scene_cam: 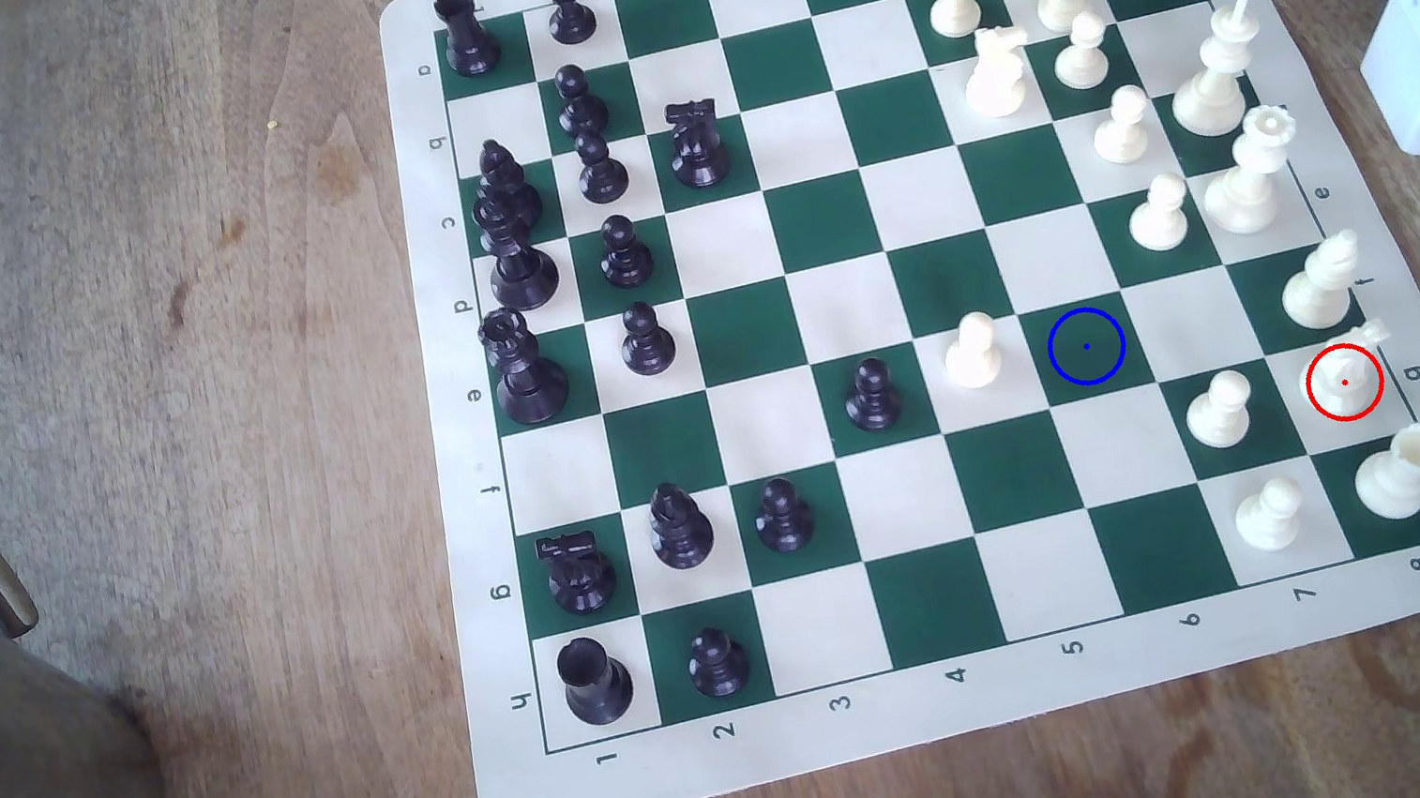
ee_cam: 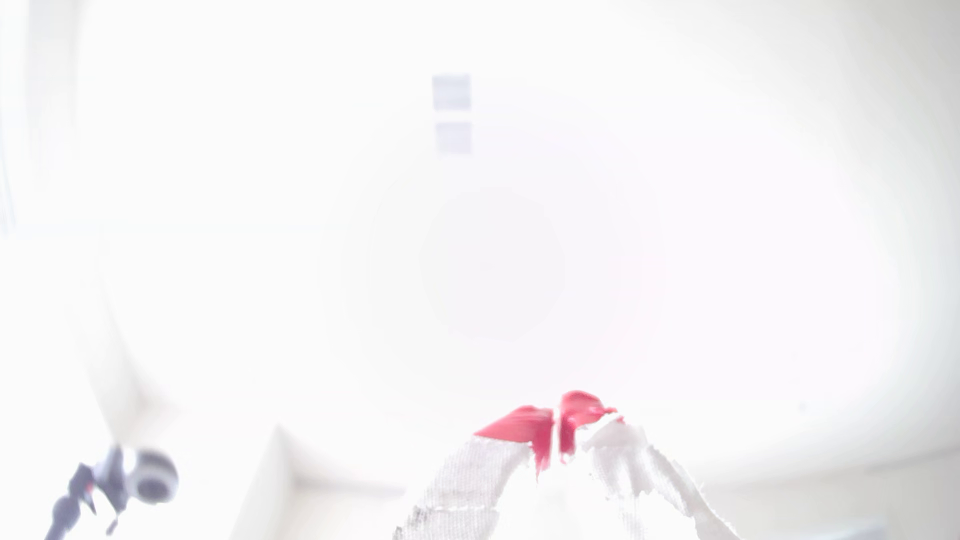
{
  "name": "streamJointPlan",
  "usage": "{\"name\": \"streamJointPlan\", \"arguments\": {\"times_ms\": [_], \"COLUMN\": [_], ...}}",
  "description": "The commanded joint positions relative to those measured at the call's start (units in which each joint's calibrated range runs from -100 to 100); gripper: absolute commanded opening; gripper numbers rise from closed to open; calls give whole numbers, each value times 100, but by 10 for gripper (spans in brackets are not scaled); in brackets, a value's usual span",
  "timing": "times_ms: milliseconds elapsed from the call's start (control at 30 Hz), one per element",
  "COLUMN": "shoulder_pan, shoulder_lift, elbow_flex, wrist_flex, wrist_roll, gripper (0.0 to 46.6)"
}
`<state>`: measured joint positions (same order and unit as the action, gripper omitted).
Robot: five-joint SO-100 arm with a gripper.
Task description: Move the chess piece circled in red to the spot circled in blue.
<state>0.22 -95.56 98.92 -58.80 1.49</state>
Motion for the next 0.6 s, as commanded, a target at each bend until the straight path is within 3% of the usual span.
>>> {"name": "streamJointPlan", "arguments": {"times_ms": [0,100,200,267,367,467,567], "shoulder_pan": [-190,-441,-488,-488,-323,-433,-777], "shoulder_lift": [-11,184,626,838,1033,1228,1967], "elbow_flex": [90,-82,-445,-1088,-2738,-3672,-4878], "wrist_flex": [1802,2596,3677,5078,7920,9877,12138], "wrist_roll": [317,454,391,195,-298,-493,-650], "gripper": [2,2,2,2,2,3,32]}}
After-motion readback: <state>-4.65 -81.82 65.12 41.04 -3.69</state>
